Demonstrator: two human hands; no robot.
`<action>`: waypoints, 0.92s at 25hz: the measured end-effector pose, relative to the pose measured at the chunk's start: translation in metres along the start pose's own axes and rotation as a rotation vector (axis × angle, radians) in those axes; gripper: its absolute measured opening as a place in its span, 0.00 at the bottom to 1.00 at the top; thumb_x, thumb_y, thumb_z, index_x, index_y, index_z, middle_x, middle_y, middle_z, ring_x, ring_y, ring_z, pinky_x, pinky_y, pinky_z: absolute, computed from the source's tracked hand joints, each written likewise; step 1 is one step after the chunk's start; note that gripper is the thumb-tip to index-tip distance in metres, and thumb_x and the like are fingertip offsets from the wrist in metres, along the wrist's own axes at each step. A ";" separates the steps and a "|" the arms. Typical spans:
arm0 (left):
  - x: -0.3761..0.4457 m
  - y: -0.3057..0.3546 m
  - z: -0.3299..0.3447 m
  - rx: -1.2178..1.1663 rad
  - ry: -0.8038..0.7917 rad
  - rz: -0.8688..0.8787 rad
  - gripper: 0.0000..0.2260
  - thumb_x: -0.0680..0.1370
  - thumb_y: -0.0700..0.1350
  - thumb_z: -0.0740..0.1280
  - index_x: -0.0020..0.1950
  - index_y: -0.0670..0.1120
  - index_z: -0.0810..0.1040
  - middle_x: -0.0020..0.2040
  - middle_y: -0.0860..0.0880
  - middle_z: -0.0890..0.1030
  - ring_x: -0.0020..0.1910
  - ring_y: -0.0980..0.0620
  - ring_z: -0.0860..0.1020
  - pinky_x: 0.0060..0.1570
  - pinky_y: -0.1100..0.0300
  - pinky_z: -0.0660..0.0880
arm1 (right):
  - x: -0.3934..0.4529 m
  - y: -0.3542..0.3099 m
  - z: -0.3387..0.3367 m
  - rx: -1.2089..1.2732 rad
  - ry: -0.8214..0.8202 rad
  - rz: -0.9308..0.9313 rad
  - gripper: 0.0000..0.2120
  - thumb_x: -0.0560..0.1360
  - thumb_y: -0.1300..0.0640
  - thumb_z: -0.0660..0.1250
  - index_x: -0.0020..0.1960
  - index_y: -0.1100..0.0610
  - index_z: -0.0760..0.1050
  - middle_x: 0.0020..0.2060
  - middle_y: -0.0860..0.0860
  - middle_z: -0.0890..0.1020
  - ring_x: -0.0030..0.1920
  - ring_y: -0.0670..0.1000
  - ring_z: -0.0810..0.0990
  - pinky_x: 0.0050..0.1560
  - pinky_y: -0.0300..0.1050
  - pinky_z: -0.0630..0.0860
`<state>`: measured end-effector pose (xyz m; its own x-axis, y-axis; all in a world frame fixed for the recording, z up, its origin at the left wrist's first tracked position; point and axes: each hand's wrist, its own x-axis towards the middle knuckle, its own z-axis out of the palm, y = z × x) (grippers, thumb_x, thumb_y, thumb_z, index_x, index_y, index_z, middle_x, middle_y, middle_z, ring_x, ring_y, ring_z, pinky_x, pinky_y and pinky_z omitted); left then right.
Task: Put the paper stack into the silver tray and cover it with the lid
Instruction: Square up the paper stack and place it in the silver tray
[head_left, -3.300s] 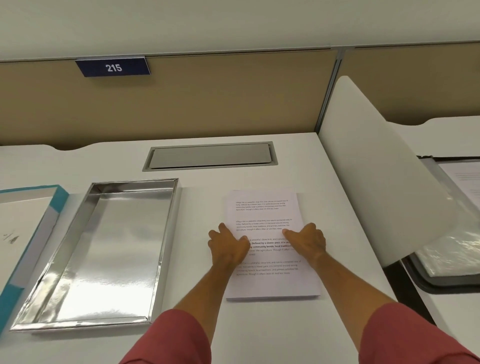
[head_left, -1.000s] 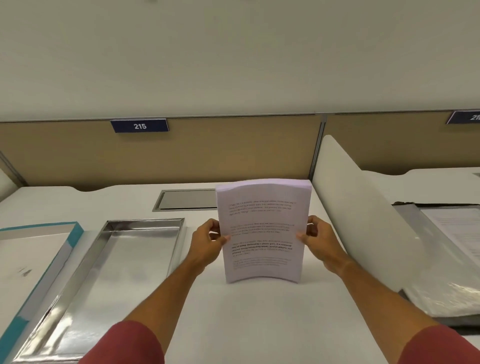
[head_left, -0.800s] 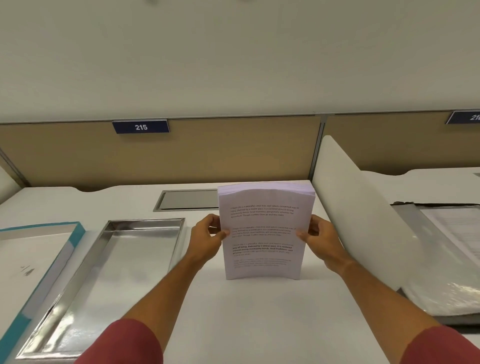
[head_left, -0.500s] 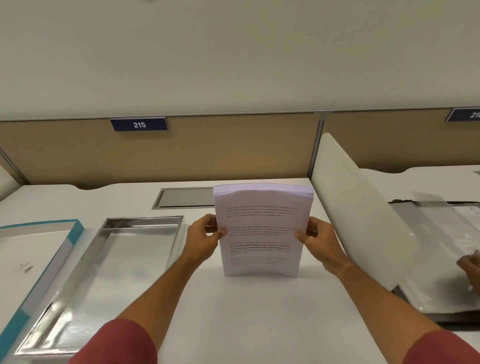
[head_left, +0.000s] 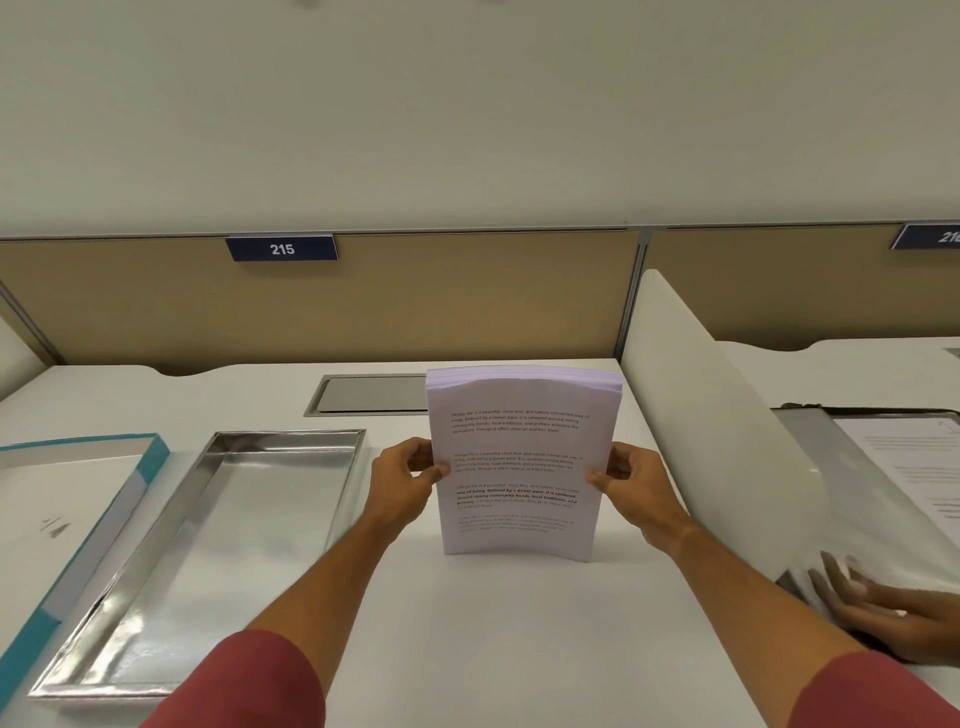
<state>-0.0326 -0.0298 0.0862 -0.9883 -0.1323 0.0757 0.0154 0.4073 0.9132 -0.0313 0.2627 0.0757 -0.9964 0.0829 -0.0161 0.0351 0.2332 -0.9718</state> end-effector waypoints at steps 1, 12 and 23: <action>-0.001 0.001 -0.002 0.001 -0.004 -0.001 0.08 0.75 0.41 0.71 0.53 0.42 0.80 0.50 0.46 0.84 0.47 0.47 0.82 0.51 0.54 0.79 | -0.001 -0.001 0.001 -0.001 0.001 -0.005 0.10 0.73 0.67 0.71 0.53 0.59 0.81 0.47 0.52 0.86 0.50 0.54 0.85 0.52 0.49 0.82; -0.016 0.019 -0.064 -0.169 0.021 -0.074 0.08 0.76 0.39 0.69 0.54 0.40 0.81 0.50 0.44 0.85 0.48 0.46 0.85 0.48 0.52 0.82 | 0.004 -0.050 0.036 0.088 -0.080 -0.034 0.10 0.75 0.66 0.69 0.56 0.64 0.79 0.48 0.57 0.85 0.45 0.56 0.86 0.43 0.50 0.84; 0.012 -0.045 -0.209 -0.191 0.110 -0.193 0.04 0.74 0.40 0.72 0.46 0.39 0.82 0.44 0.45 0.86 0.41 0.48 0.86 0.35 0.60 0.81 | -0.002 -0.103 0.192 0.089 -0.111 0.083 0.08 0.73 0.65 0.69 0.52 0.65 0.82 0.46 0.58 0.86 0.44 0.58 0.85 0.41 0.50 0.83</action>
<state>-0.0139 -0.2384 0.1295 -0.9536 -0.2920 -0.0736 -0.1330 0.1888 0.9730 -0.0481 0.0524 0.1305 -0.9929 -0.0100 -0.1186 0.1160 0.1429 -0.9829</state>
